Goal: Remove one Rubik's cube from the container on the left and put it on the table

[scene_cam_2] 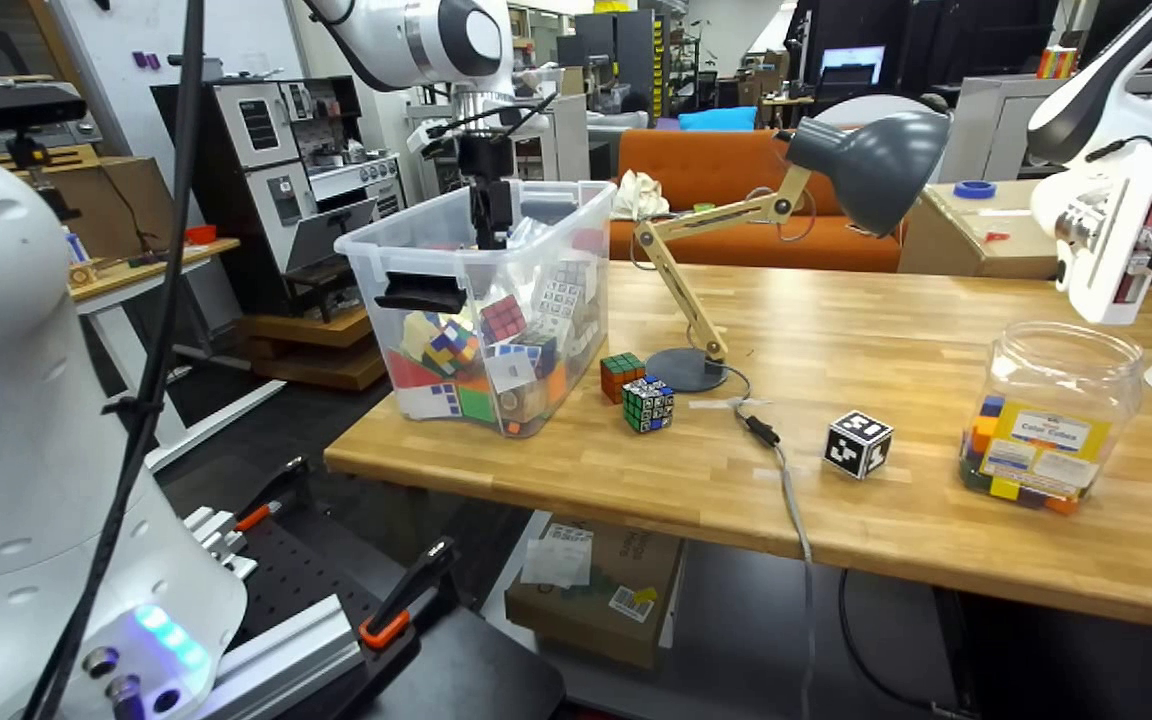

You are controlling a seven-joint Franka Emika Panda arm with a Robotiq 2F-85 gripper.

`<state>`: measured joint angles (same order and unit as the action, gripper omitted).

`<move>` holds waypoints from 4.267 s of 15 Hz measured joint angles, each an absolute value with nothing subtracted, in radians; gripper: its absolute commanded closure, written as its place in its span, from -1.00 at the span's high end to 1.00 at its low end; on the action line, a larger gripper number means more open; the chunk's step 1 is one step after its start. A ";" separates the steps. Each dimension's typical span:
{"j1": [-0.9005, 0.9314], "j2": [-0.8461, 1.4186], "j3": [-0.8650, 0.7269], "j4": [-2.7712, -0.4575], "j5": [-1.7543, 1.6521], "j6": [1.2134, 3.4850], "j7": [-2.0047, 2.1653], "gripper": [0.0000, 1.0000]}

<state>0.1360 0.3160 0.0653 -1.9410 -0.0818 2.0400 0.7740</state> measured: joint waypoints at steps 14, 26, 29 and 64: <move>0.152 0.387 0.057 -1.899 -0.101 2.041 0.774 1.00; 0.208 0.467 0.008 -1.832 -0.186 1.903 0.782 1.00; 0.217 0.467 0.015 -1.832 -0.184 1.897 0.782 1.00; 0.231 0.691 -0.003 -1.573 -0.184 1.709 0.739 1.00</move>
<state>0.2306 0.6912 -0.0032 -1.5726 -0.1844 1.7092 0.7387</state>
